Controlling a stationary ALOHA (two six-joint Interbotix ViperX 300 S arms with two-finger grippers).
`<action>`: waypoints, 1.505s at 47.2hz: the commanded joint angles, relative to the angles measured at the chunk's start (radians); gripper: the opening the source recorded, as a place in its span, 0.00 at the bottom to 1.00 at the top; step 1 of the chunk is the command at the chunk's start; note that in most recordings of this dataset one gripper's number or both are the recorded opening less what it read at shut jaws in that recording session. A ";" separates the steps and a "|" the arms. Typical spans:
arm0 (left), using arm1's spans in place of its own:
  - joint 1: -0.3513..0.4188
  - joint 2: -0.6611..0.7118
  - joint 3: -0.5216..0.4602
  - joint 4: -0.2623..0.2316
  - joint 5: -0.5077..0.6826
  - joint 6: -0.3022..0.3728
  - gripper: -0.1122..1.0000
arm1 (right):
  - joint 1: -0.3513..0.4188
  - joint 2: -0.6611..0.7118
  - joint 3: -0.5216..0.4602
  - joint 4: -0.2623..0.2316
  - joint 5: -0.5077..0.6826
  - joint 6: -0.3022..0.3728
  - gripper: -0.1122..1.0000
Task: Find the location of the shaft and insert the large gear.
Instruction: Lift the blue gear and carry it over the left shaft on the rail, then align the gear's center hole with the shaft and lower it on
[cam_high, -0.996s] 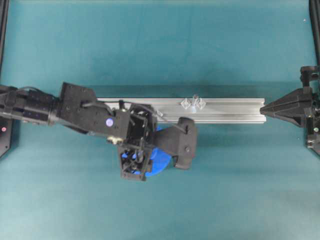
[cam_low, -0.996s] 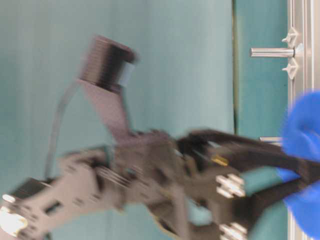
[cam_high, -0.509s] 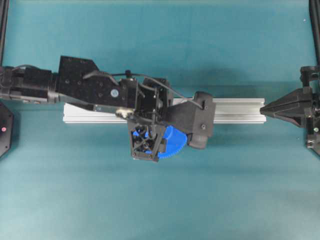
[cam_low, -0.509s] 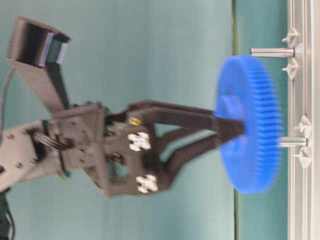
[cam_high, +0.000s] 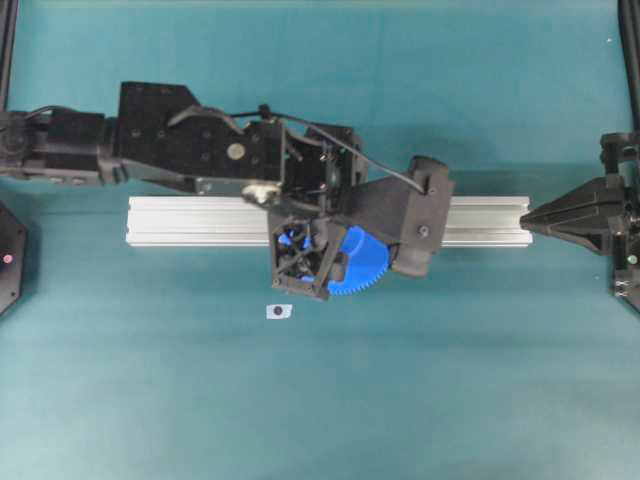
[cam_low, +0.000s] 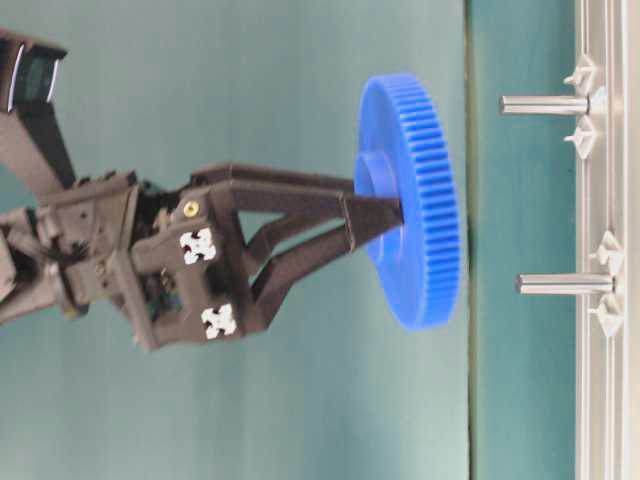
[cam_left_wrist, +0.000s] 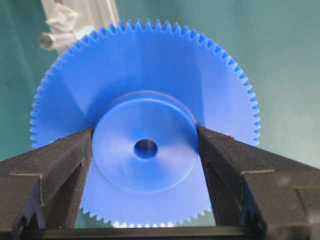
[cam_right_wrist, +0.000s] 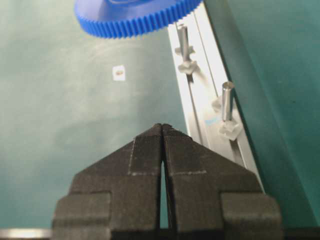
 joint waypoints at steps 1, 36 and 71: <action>0.012 -0.011 -0.054 0.003 0.005 0.020 0.74 | -0.002 0.005 -0.009 -0.002 -0.005 0.009 0.08; 0.074 0.156 -0.253 0.003 0.054 0.133 0.74 | -0.002 0.005 -0.006 -0.002 -0.005 0.009 0.08; 0.103 0.284 -0.339 0.003 0.071 0.146 0.74 | -0.021 -0.055 -0.002 -0.002 0.034 0.009 0.08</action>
